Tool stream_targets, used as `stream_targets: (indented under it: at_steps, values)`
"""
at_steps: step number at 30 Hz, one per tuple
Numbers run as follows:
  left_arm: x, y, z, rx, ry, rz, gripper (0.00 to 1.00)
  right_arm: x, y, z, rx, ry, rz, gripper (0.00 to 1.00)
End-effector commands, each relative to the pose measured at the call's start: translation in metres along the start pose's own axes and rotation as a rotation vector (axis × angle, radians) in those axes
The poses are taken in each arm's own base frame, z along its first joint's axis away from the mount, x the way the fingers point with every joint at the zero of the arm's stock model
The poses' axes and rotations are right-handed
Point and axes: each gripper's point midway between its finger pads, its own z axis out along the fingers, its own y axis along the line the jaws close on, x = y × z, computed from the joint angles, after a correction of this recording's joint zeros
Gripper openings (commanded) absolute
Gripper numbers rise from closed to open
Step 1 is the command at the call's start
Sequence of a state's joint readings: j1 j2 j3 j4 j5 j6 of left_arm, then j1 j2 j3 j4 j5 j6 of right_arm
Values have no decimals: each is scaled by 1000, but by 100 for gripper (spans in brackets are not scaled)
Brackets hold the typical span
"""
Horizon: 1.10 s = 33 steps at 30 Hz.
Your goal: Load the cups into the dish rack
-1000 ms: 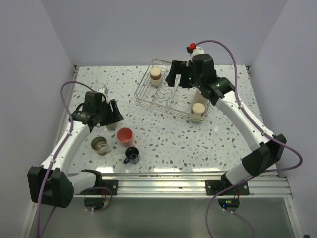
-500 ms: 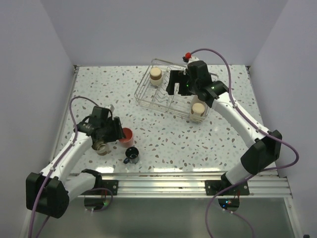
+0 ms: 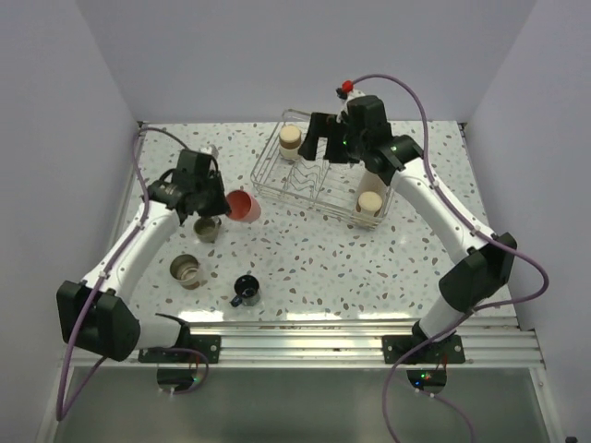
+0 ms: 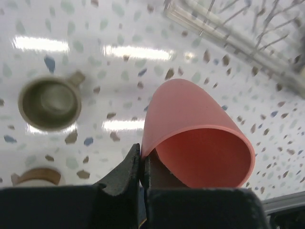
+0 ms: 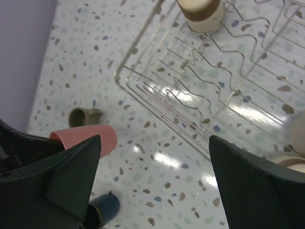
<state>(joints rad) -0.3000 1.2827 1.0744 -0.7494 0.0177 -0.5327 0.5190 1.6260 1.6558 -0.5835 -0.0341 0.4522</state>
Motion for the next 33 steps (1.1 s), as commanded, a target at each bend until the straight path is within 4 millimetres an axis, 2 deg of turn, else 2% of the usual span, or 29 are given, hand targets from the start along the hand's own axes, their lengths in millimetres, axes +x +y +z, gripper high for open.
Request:
stream_targets:
  at_steps: [1, 3, 4, 5, 6, 7, 9, 10, 11, 12, 13, 15, 16, 17, 18, 22, 26, 33]
  values:
    - [-78, -20, -27, 72, -178, 24, 0, -50, 47, -10, -195, -73, 96, 99]
    - [-104, -34, -37, 170, -234, 3, 0, -81, 72, -20, -388, -97, 232, 98]
    - [-126, -45, -45, 279, -293, -10, 0, -80, 73, -14, -442, -74, 299, 99]
    - [-137, -53, -53, 346, -323, -44, 0, -93, 70, -15, -486, -71, 441, 99]
    - [-147, -59, -60, 409, -353, -59, 0, -107, 78, -20, -570, -101, 459, 99]
    - [-166, -71, -74, 521, -419, -42, 0, -112, 78, -19, -583, -109, 485, 99]
    - [-182, -85, -86, 635, -458, -71, 0, -123, 79, -15, -587, -129, 495, 99]
    - [-194, -100, -103, 743, -515, -27, 0, -135, 85, -22, -616, -151, 485, 99]
    - [-201, -108, -110, 810, -524, -58, 0, -136, 87, -15, -638, -127, 538, 99]
    - [-203, -113, -113, 860, -530, -64, 0, -147, 98, -23, -720, -151, 534, 98]
    - [-211, -124, -134, 958, -598, -9, 0, -148, 102, -21, -754, -142, 562, 99]
    - [-215, -130, -136, 1048, -575, -72, 0, -154, 109, -22, -807, -134, 621, 99]
    - [-219, -135, -146, 1098, -606, -44, 0, -159, 113, -25, -816, -142, 618, 99]
    - [-221, -136, -140, 1121, -579, -81, 0, -157, 114, -24, -801, -136, 610, 99]
    - [-222, -139, -145, 1155, -601, -66, 0, -160, 117, -25, -802, -142, 597, 99]
    - [-226, -141, -141, 1223, -591, -113, 0, -158, 125, -22, -808, -131, 596, 99]
    - [-224, -140, -131, 1232, -581, -139, 0, -159, 137, -22, -832, -122, 593, 99]
    - [-225, -139, -127, 1241, -594, -153, 0, -153, 160, -24, -876, -90, 574, 98]
